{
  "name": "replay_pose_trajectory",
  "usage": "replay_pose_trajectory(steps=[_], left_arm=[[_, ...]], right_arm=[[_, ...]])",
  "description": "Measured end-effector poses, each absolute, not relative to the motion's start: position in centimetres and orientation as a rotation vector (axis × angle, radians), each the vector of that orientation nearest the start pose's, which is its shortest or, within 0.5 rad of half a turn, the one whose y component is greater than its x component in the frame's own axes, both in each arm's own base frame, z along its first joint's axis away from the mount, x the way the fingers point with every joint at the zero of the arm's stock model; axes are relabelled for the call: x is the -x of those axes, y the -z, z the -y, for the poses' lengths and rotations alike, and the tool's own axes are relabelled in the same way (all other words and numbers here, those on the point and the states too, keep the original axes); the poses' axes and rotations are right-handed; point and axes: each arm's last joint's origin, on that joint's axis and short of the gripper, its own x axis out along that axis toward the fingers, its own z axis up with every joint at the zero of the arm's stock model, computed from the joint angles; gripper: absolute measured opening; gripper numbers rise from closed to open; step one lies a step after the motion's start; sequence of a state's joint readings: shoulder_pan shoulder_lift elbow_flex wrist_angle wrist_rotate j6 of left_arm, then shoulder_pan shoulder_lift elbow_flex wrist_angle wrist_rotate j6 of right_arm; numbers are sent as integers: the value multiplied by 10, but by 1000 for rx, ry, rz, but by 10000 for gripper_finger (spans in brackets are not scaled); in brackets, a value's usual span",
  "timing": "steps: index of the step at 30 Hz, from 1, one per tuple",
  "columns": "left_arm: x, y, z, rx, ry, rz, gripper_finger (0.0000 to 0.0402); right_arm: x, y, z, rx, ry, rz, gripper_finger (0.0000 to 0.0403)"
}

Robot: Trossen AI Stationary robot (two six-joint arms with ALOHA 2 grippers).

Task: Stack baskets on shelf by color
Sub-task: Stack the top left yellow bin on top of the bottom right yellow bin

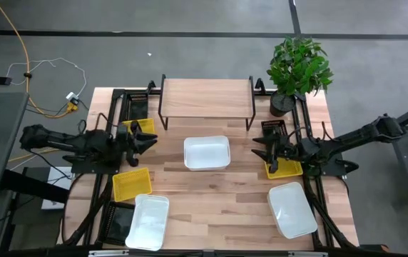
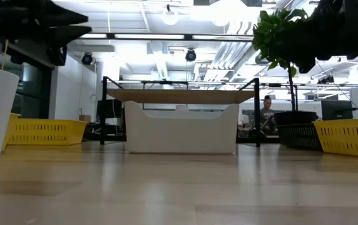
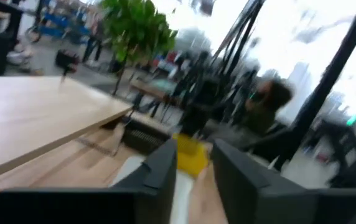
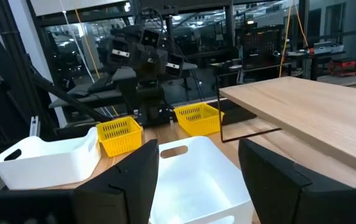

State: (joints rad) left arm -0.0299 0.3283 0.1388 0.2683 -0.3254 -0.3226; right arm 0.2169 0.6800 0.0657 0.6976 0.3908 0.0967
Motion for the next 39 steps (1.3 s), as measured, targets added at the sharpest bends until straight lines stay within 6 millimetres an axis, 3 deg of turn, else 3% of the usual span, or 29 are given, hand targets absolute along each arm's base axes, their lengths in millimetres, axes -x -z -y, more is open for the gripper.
replay_pose_trajectory(steps=[3, 8, 11, 16, 23, 30, 39], left_arm=[[-127, -224, -5, 270, -312, -44, 151], [-137, -241, -5, 256, -381, -476, 199], [-139, -238, -5, 252, -447, -728, 209], [-145, -217, -5, 194, -521, -1026, 207], [-161, -194, -7, 124, -598, -1195, 205], [-168, -175, -27, 103, -855, -1275, 204], [-173, -156, -45, 168, -868, -1427, 204]], right_arm=[[-143, -185, -20, -130, 169, 88, 208], [-143, -185, -20, -149, 167, 85, 208], [-143, -185, -20, -149, 167, 84, 208], [-143, -184, -20, -154, 167, 84, 208], [-143, -184, -20, -151, 168, 76, 208], [-143, -182, -20, -146, 171, 60, 208], [-143, -178, -20, -134, 174, 22, 208]])
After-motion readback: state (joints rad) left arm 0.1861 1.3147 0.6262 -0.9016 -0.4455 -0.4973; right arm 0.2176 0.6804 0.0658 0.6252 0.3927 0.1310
